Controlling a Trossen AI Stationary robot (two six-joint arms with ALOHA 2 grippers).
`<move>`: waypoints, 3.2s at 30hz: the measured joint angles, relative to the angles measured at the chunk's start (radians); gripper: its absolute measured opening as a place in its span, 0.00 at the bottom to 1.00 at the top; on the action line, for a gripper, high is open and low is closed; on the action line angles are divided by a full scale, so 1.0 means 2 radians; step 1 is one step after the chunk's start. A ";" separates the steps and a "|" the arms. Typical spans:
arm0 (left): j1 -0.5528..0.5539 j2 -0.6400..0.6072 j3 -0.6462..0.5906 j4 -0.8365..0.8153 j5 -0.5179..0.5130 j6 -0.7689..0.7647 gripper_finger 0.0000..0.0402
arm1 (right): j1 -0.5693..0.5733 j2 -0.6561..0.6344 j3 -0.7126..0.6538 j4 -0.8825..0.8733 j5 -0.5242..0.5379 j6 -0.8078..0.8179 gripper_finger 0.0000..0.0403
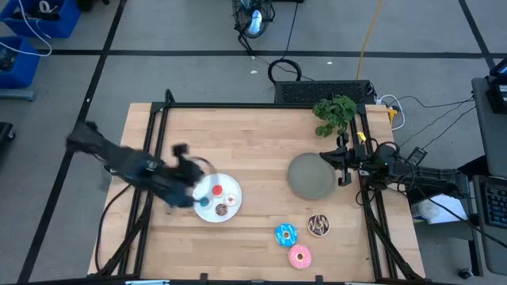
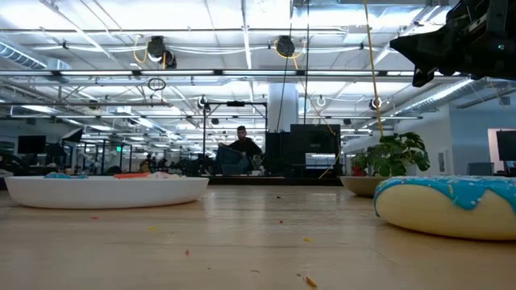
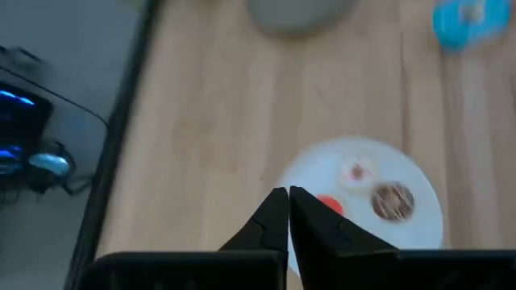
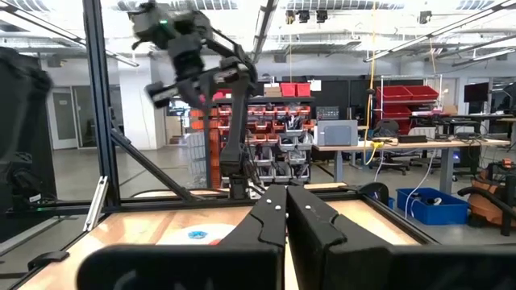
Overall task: Pick & Place donuts
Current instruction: Put the big black donut on the gray plate
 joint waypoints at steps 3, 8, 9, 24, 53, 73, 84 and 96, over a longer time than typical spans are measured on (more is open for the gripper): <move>-0.015 -0.106 -0.081 0.074 -0.044 -0.012 0.01 | 0.000 0.000 0.000 0.000 0.000 0.000 0.00; -0.010 -0.266 -0.275 0.185 -0.101 -0.044 0.03 | 0.000 0.000 0.000 0.001 0.000 0.000 0.00; -0.010 -0.292 -0.314 0.223 -0.102 -0.033 0.02 | 0.000 0.000 0.000 0.001 0.000 0.000 0.00; 0.013 -0.478 -0.648 0.644 -0.134 0.212 0.03 | 0.000 0.002 0.000 0.000 0.000 -0.026 0.00; 0.028 -0.517 -0.704 0.756 0.077 0.369 0.02 | 0.000 0.023 0.000 -0.067 -0.003 0.053 0.00; 0.094 -0.566 -0.705 0.687 0.035 0.332 0.07 | 0.035 0.069 0.116 -0.110 -0.041 0.026 0.00; 0.094 -0.566 -0.705 0.713 0.035 0.348 0.11 | 0.214 0.303 0.424 -0.494 0.223 0.063 0.00; 0.094 -0.566 -0.705 0.728 0.035 0.382 0.12 | 0.363 0.543 0.674 -0.778 0.233 0.225 0.00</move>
